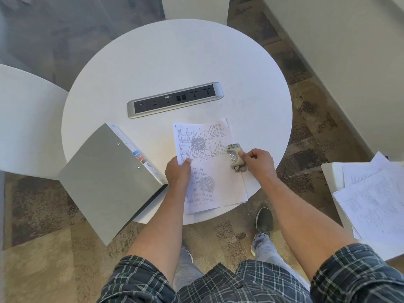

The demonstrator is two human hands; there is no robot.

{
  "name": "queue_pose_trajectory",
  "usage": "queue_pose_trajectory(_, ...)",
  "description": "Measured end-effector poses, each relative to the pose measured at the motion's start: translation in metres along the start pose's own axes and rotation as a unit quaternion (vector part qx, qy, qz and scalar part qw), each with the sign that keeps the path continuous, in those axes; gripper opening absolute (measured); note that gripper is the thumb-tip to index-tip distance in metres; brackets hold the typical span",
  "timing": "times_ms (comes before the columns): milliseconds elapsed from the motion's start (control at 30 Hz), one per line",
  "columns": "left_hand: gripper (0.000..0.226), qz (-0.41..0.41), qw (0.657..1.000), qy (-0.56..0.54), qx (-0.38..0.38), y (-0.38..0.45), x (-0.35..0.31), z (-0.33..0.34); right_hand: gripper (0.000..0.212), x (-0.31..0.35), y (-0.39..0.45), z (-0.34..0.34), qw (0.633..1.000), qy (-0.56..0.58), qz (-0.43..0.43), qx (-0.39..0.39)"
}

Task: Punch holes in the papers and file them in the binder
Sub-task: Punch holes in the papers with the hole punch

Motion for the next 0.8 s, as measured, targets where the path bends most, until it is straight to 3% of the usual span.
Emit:
queue_pose_trajectory(467,0.014,-0.008,1.000,-0.003,-0.004,0.003,0.002,0.001,0.039,-0.007,0.001,-0.004,0.999,0.006,-0.004,0.036)
queue_pose_trajectory(800,0.010,-0.026,0.999,-0.008,0.019,0.009,0.004,0.001,0.066,0.004,0.027,-0.008,0.970,-0.227,0.004,0.085)
Point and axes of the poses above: each hand's wrist, its own y-axis towards the middle knuckle, its own z-axis out of the palm, x = y × z, the point moved 4 cm from there along y, towards the middle knuckle, and after that the axes turned 9 degrees about -x, right-handed, at the moved point
